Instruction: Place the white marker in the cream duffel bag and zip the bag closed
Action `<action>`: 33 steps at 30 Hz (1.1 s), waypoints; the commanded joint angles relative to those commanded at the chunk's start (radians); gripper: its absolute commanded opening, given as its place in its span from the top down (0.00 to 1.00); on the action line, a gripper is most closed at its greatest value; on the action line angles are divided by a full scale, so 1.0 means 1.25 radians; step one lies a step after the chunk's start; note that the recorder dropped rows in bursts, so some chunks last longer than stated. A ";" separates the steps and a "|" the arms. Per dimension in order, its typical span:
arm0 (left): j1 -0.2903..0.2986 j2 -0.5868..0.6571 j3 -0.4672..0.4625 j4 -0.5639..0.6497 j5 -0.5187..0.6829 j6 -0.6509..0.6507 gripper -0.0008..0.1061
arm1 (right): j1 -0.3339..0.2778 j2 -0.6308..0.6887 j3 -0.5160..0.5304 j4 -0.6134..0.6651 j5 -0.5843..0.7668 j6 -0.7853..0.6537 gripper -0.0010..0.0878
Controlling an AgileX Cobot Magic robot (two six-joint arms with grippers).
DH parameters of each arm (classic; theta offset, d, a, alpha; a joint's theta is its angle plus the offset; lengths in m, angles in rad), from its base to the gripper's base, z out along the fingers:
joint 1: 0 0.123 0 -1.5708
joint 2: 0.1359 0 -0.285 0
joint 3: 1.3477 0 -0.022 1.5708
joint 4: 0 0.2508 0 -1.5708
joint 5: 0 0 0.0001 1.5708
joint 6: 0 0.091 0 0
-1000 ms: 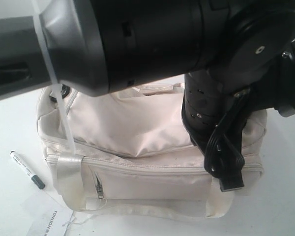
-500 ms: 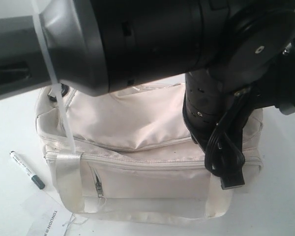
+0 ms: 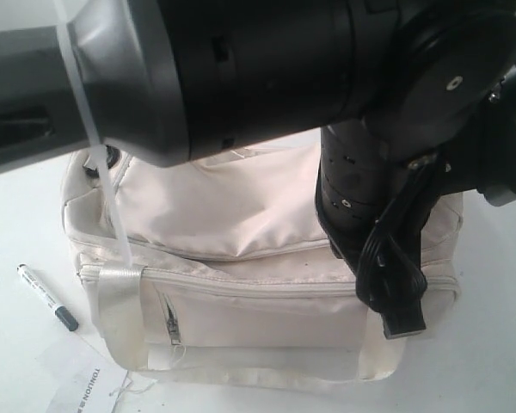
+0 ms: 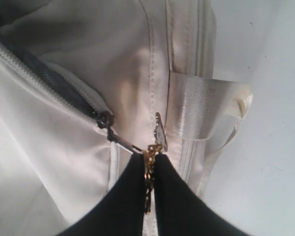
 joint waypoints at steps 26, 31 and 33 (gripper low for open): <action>0.002 0.000 0.066 0.043 0.000 0.019 0.99 | 0.000 0.015 -0.024 -0.042 0.009 0.000 0.99; 0.002 -0.003 0.066 0.016 0.000 0.021 0.99 | 0.000 0.017 -0.026 -0.042 0.005 0.000 0.99; 0.002 -0.006 0.066 0.004 0.000 0.022 0.99 | 0.000 0.021 -0.026 -0.042 0.005 0.000 0.99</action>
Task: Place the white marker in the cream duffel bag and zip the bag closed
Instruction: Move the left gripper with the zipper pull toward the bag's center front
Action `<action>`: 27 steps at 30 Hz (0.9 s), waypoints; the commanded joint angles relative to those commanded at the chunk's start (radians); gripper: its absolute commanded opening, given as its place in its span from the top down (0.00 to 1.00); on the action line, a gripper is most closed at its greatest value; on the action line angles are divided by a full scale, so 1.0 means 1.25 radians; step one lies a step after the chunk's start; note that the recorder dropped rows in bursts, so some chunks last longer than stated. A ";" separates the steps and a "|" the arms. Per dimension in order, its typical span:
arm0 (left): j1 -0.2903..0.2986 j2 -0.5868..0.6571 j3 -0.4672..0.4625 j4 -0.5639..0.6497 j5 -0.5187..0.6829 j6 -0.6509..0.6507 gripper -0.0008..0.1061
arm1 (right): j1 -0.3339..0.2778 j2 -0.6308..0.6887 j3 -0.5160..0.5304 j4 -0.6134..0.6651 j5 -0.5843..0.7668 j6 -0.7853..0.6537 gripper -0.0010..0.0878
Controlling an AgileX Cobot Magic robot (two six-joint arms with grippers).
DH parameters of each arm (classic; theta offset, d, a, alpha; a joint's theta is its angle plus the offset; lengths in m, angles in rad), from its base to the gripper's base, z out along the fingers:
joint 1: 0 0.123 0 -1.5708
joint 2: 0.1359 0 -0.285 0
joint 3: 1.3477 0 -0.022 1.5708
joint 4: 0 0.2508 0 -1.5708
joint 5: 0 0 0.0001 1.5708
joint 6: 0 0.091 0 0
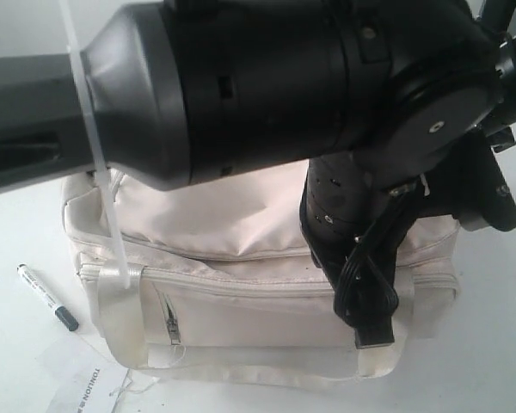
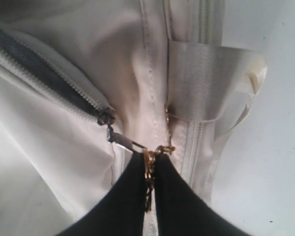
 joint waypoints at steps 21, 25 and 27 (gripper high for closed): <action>0.005 -0.029 0.003 -0.008 0.000 0.047 0.99 | -0.032 0.004 0.000 -0.009 0.005 -0.006 0.99; 0.028 -0.029 0.021 -0.025 0.000 0.077 0.99 | -0.041 0.004 -0.001 0.001 0.013 -0.006 0.99; 0.036 -0.029 0.036 -0.025 0.000 0.077 0.99 | -0.041 0.004 -0.001 0.003 0.013 -0.009 0.99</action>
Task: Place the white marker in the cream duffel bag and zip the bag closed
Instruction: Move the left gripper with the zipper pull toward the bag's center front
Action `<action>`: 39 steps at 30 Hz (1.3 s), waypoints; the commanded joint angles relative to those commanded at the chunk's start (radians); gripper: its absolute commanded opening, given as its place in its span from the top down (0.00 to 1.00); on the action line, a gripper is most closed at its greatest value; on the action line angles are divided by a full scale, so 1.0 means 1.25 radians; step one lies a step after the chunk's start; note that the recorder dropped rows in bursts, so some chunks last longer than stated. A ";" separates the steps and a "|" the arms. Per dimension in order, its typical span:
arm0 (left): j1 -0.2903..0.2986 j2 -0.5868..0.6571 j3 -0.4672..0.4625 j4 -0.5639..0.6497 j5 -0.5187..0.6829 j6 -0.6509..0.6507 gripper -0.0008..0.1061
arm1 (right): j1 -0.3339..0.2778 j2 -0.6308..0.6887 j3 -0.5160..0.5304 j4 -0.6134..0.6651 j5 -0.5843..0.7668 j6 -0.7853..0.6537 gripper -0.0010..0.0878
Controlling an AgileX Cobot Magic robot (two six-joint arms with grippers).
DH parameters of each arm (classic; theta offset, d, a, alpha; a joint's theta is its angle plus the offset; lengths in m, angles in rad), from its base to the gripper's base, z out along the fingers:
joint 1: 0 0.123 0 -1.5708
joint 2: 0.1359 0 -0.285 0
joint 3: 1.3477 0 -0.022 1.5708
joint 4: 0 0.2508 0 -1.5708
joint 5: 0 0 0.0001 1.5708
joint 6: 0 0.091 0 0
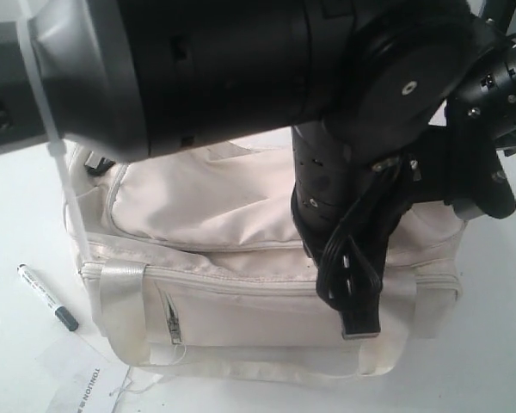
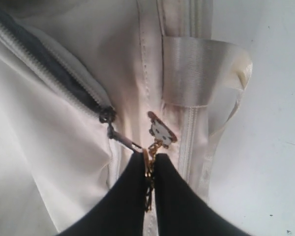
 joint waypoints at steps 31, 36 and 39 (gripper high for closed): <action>0.032 -0.105 0.163 0.043 0.000 -0.015 0.99 | -0.009 0.000 0.000 0.003 -0.036 -0.027 0.99; 0.052 -0.105 0.169 0.007 0.000 -0.021 0.99 | -0.009 0.000 0.000 0.003 -0.036 -0.027 0.99; 0.052 -0.105 0.169 -0.046 0.000 -0.016 0.99 | -0.009 0.000 0.000 0.003 -0.040 -0.027 0.99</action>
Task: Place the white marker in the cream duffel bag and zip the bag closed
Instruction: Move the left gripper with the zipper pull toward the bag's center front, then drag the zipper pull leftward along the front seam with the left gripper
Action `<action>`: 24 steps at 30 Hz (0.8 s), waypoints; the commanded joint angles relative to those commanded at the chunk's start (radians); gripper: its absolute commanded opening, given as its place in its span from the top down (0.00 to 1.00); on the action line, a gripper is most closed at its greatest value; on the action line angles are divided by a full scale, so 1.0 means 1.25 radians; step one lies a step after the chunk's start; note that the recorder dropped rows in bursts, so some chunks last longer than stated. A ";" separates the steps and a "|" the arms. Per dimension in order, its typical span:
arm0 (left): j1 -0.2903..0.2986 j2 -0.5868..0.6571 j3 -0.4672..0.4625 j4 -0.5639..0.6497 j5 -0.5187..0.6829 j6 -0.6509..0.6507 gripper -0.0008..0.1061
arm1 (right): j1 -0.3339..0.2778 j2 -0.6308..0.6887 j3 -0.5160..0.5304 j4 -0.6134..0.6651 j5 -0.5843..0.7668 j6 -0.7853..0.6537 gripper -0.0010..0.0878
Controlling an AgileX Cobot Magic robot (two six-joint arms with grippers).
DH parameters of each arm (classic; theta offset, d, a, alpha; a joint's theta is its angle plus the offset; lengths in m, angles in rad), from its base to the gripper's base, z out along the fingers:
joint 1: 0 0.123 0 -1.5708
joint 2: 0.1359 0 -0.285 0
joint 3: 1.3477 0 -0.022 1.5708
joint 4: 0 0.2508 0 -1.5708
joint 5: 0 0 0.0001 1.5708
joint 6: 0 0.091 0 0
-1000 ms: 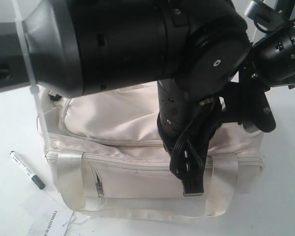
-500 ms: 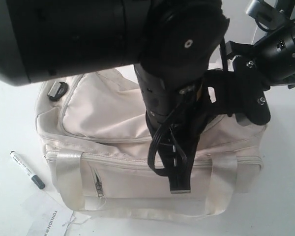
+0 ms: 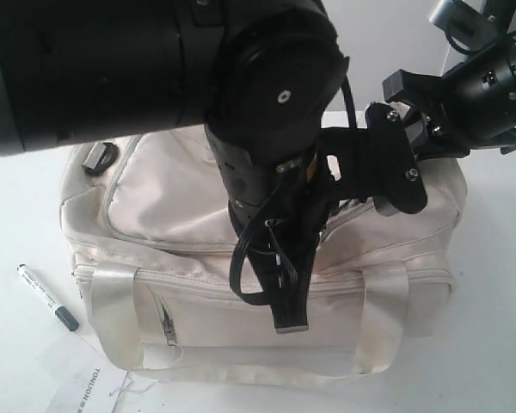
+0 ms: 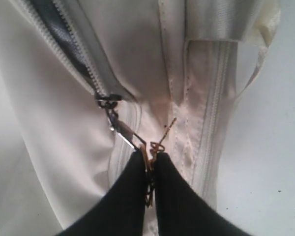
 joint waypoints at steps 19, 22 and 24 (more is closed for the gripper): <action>0.005 0.000 -0.001 -0.065 -0.033 0.003 0.99 | -0.022 0.000 0.000 0.007 0.029 -0.006 0.98; 0.005 0.000 -0.001 -0.062 -0.107 -0.004 0.99 | -0.022 0.000 0.000 0.007 0.043 -0.006 0.88; 0.005 0.000 -0.001 -0.062 -0.135 -0.006 0.99 | -0.022 -0.002 0.000 0.007 0.054 -0.006 0.76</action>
